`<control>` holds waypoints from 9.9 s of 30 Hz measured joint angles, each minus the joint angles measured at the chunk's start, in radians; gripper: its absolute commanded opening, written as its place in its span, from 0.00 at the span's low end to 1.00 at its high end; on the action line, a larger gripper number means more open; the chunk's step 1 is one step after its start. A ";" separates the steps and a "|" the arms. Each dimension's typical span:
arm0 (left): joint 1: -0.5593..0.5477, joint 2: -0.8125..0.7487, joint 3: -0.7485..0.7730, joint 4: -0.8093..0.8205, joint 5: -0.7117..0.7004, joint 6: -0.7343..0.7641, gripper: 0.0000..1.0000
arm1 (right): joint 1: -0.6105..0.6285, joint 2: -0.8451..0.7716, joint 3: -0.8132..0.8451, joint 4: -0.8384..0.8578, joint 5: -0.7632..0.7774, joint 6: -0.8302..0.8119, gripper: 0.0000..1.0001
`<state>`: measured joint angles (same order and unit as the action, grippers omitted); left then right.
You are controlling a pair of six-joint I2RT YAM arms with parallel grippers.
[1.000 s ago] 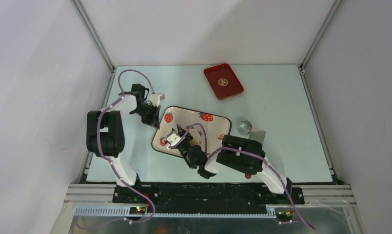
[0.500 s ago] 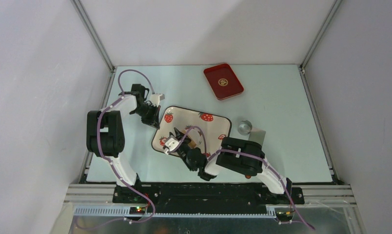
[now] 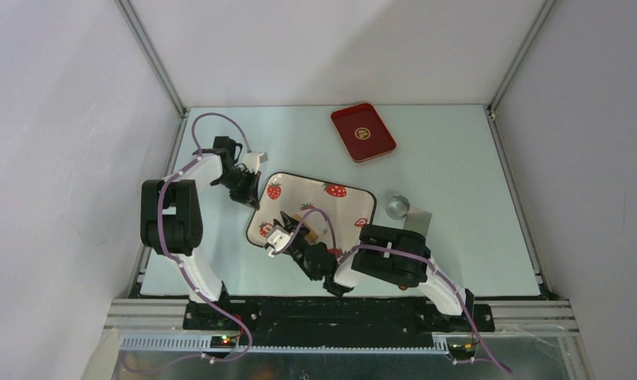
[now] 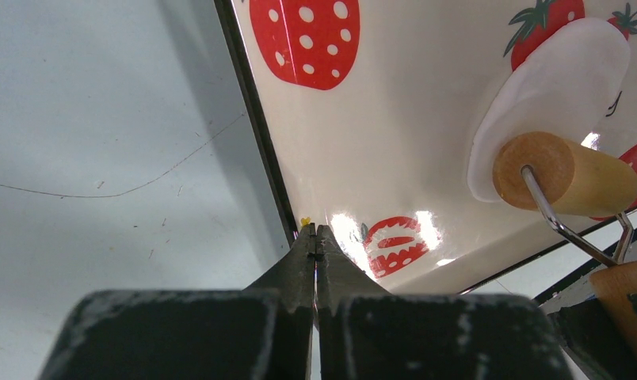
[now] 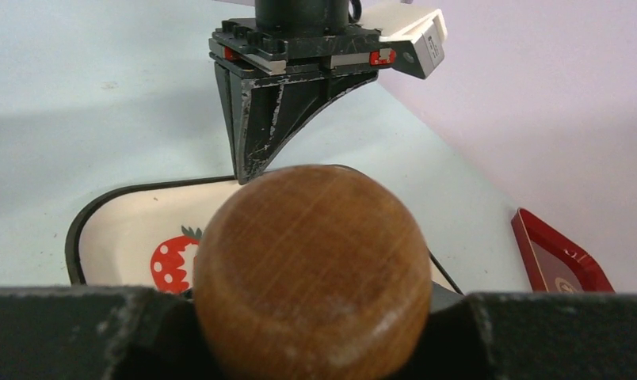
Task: Roll out the dumpling wrappers from the dough
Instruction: Flatten out the dough on the work surface.
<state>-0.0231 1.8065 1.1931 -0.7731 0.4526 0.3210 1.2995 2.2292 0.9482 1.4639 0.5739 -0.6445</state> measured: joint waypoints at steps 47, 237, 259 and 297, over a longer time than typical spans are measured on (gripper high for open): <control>0.000 0.000 0.000 0.000 -0.005 -0.007 0.00 | 0.002 -0.187 0.097 -0.225 -0.072 -0.289 0.00; 0.002 -0.008 0.000 0.000 -0.004 -0.007 0.00 | -0.074 -0.016 0.187 -0.405 0.325 0.069 0.00; 0.004 -0.029 0.000 0.001 -0.002 -0.007 0.00 | -0.051 0.021 0.212 -0.371 0.326 -0.006 0.00; 0.004 -0.037 0.000 0.001 0.002 -0.007 0.00 | -0.013 0.038 0.216 -0.328 0.289 -0.064 0.00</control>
<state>-0.0189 1.7691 1.1927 -0.7723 0.4541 0.3138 1.2865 2.2673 1.1641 1.1358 0.8627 -0.7082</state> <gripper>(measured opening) 0.002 0.359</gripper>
